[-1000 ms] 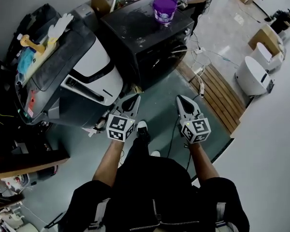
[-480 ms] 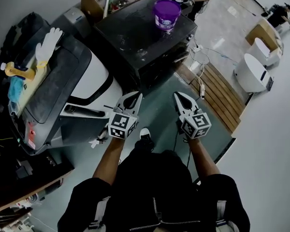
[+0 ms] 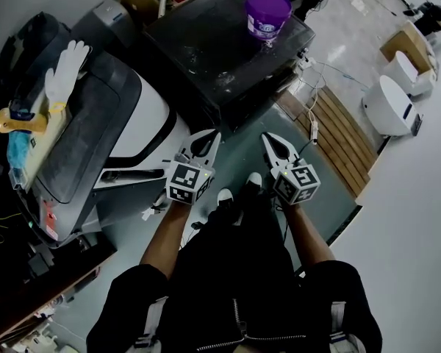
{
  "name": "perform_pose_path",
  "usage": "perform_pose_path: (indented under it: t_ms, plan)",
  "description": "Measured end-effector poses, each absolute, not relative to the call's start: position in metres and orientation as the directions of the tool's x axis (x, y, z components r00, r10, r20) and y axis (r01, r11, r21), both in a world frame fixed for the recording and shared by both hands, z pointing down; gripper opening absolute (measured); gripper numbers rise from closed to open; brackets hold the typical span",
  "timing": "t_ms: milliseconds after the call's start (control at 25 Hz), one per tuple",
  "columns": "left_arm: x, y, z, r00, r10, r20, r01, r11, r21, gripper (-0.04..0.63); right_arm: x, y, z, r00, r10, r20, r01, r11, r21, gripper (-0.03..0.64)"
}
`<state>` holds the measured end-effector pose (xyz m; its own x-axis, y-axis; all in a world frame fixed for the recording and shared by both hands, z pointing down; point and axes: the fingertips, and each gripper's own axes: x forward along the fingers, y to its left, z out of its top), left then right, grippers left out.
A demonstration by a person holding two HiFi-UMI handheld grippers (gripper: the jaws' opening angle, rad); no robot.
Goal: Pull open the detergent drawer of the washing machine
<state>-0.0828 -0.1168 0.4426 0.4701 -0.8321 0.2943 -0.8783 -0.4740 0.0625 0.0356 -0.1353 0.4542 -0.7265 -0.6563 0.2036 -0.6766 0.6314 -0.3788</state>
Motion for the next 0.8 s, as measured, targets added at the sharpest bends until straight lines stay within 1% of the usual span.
perform_pose_path:
  t_ms: [240,800]
  plan:
    - [-0.083,-0.139,0.454,0.464,-0.828,0.314,-0.882,-0.465,0.075,0.018,0.022,-0.159,0.456,-0.738,-0.643,0.203,-0.66,0.628,-0.411,0.009]
    - [-0.079,-0.15,0.489,0.442,-0.823,0.356,-0.895,-0.434,0.106,0.018,0.031,-0.17,0.502,-0.737,-0.615,0.28,-0.672,0.622,-0.402,0.009]
